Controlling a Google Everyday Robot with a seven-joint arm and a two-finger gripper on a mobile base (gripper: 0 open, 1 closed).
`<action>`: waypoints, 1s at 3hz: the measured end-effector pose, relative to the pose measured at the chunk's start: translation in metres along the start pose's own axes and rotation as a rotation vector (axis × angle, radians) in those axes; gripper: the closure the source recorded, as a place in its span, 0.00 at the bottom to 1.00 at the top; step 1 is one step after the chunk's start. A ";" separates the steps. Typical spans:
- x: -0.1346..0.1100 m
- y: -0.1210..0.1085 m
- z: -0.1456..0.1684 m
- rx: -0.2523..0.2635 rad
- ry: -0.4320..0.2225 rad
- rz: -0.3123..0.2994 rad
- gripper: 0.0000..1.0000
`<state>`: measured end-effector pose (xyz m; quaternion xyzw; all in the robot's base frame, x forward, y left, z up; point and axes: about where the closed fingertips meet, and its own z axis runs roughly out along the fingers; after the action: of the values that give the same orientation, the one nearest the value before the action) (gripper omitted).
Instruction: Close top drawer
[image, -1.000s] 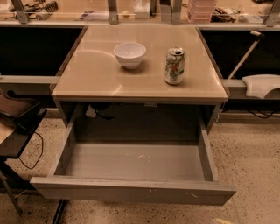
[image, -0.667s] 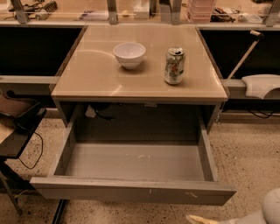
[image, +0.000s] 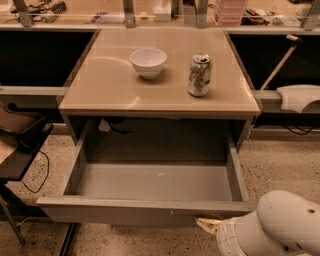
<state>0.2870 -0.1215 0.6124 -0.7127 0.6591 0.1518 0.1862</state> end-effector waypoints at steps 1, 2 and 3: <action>0.007 -0.003 -0.002 0.002 -0.007 0.005 0.00; 0.019 -0.037 -0.005 0.013 -0.058 -0.015 0.00; 0.021 -0.044 -0.006 0.015 -0.067 -0.017 0.00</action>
Offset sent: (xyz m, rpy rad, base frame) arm 0.1160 -0.0304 0.0081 0.1611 -0.0744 0.0087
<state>0.3323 -0.1399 0.6109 -0.7113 0.6476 0.1689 0.2149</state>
